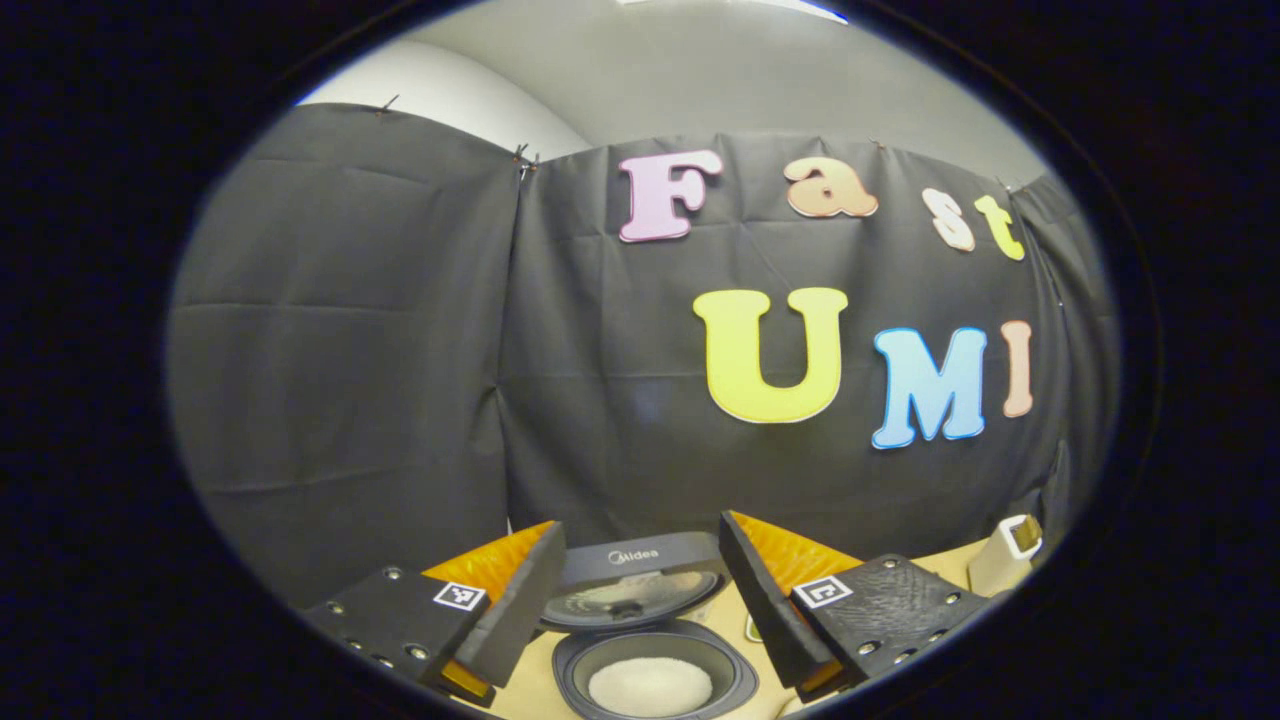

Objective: Close the left gripper, press the button to open the rice cooker; take a wooden spoon from the chopstick holder with the right hand, scoop a spoonful of rice and pour it into the rice cooker, then put the wooden spoon back into the chopstick holder.

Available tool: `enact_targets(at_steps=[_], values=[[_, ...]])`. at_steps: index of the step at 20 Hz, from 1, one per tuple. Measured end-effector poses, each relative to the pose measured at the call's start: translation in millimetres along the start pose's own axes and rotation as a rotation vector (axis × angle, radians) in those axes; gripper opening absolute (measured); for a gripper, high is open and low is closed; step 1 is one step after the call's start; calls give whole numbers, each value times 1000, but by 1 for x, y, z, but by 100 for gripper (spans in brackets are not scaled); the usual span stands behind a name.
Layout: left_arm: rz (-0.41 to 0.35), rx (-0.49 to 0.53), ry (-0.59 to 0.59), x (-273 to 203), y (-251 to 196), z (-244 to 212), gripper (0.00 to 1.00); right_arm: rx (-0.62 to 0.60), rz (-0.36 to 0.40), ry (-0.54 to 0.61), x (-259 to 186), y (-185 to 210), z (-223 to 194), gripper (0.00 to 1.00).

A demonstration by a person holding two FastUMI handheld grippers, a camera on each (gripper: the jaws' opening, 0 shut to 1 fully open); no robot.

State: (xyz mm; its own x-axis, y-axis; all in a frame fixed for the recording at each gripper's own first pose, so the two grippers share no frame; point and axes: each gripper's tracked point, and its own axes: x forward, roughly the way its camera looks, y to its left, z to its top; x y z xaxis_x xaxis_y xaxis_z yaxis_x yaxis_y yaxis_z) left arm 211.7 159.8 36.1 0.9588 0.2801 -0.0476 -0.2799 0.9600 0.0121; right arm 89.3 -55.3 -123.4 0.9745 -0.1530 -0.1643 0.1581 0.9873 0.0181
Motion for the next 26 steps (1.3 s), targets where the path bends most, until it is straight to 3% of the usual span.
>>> enact_targets(at_steps=[5,9,12,18,26], values=[[-29,7,47,52,3,-18,95,37,-67,-44,-33,-8,11,98],[-58,-62,136,88,-5,-53,95,31,-122,-43,-55,-16,4,98],[-50,13,151,103,-6,-61,98,32,-142,0,-63,-18,-7,98],[-24,36,170,100,-15,-67,99,16,-119,38,-67,-5,-22,98],[-12,1,262,43,-34,-100,99,-10,-33,60,-49,-6,-31,98]])
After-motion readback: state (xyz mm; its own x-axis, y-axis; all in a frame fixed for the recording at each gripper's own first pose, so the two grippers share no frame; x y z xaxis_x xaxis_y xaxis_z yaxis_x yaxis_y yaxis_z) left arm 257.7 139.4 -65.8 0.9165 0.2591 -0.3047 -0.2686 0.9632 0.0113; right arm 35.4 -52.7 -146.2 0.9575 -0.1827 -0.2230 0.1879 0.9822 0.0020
